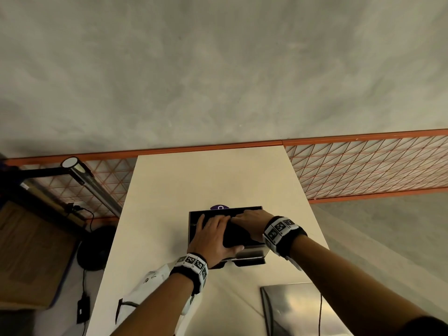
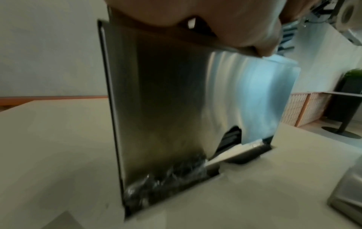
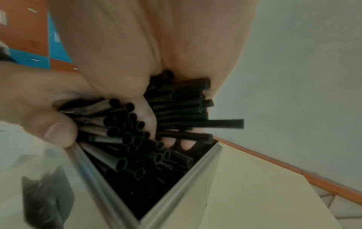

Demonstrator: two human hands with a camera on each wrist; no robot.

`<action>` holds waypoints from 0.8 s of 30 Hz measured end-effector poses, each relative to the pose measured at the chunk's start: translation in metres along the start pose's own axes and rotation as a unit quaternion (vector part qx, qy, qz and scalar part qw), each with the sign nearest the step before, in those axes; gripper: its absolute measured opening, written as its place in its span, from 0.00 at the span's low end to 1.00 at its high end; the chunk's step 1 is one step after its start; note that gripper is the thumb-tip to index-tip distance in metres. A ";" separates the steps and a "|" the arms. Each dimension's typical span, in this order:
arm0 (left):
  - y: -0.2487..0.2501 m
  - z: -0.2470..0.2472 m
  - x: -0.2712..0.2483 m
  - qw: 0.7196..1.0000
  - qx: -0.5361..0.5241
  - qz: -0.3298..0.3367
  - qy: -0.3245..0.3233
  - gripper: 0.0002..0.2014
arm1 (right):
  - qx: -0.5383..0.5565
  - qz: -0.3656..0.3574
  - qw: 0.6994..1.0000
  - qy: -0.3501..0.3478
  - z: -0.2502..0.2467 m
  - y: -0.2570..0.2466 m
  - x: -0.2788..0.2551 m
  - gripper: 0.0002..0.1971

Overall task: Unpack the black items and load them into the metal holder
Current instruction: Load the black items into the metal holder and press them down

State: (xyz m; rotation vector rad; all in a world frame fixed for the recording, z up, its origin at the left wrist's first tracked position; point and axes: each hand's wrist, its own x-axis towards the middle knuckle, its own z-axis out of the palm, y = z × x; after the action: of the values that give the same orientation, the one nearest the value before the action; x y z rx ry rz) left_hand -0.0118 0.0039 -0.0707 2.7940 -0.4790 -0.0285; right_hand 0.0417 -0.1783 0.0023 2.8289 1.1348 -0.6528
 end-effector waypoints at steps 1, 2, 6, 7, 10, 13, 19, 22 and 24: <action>-0.001 -0.001 0.003 0.999 -0.022 -0.007 -0.034 0.45 | 0.014 0.001 1.000 -0.003 0.000 -0.001 0.000 0.23; -0.003 -0.002 0.005 0.997 -0.043 -0.012 -0.058 0.43 | 0.033 0.008 0.999 -0.008 0.001 0.000 0.002 0.21; -0.007 -0.003 0.010 0.993 -0.055 -0.021 -0.102 0.42 | 0.168 0.092 0.981 0.007 0.002 0.018 -0.005 0.18; -0.008 -0.002 0.010 0.993 -0.043 -0.025 -0.108 0.42 | 0.225 0.115 0.967 0.027 0.003 0.022 -0.010 0.19; -0.009 0.001 0.014 0.992 -0.019 -0.038 -0.122 0.42 | 0.424 0.160 0.874 0.176 0.019 0.030 -0.023 0.16; -0.008 0.000 0.018 0.991 -0.013 -0.042 -0.127 0.39 | 0.520 0.262 0.739 0.338 0.039 0.026 -0.030 0.11; -0.001 0.000 0.027 0.993 0.011 0.001 -0.117 0.39 | 0.477 0.256 0.755 0.371 0.055 -0.009 -0.014 0.15; 0.002 0.002 0.028 0.993 0.029 0.025 -0.109 0.37 | 0.393 0.225 0.817 0.356 0.062 -0.021 -0.008 0.18; 0.003 0.002 0.026 0.993 0.038 0.033 -0.103 0.37 | 0.339 0.210 0.859 0.323 0.068 -0.022 -0.009 0.25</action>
State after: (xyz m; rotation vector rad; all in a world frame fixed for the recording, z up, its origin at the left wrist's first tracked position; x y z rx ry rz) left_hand 0.0120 -0.0080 -0.0712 2.8621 -0.6348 -0.2918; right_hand -0.0041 -0.1794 -0.0535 3.8933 0.2309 -0.0330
